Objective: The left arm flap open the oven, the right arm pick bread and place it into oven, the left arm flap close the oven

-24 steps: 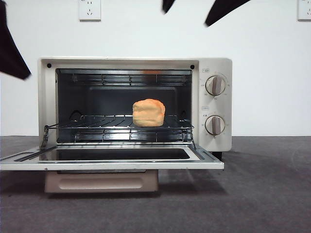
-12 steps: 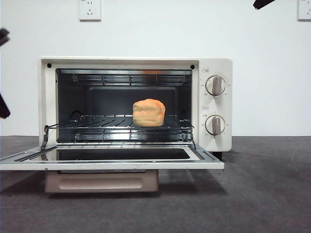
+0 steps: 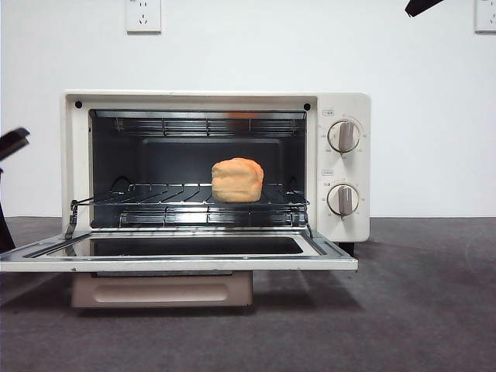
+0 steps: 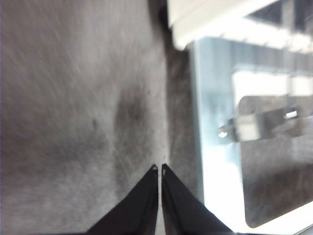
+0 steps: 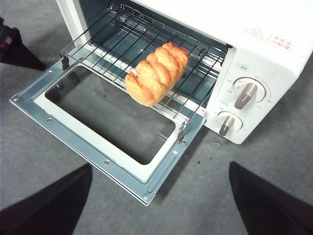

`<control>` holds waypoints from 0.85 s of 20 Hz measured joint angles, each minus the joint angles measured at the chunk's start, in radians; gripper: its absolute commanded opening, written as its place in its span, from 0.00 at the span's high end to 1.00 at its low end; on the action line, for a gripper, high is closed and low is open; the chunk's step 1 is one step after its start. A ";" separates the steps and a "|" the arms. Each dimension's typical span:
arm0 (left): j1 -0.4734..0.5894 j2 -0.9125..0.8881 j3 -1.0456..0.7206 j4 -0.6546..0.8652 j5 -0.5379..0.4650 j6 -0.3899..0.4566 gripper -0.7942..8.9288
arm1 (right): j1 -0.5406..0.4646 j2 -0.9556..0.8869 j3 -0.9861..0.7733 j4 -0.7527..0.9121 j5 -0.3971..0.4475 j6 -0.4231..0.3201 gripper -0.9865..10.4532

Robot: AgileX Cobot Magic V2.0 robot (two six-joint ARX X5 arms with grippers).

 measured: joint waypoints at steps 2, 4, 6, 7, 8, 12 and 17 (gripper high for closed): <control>0.000 0.032 0.000 0.001 0.028 0.003 0.90 | 0.000 0.000 0.000 0.000 0.000 0.000 0.53; 0.000 0.052 0.000 0.010 0.059 0.004 0.90 | 0.000 0.000 0.000 0.000 0.000 0.000 0.53; 0.000 0.063 0.000 0.018 0.096 0.005 0.90 | 0.000 0.000 0.000 0.001 0.000 0.000 0.53; 0.000 0.068 0.000 0.021 0.108 0.007 0.90 | 0.000 0.000 0.000 0.001 0.001 0.000 0.53; 0.000 0.080 0.000 0.021 0.124 0.008 0.90 | 0.000 0.000 0.000 0.001 0.001 0.000 0.53; 0.000 0.122 0.000 0.019 0.167 0.011 0.90 | 0.000 0.000 0.000 0.002 0.002 0.000 0.53; 0.009 0.122 0.000 0.022 0.212 0.018 0.90 | 0.000 0.000 0.000 0.003 0.003 0.000 0.53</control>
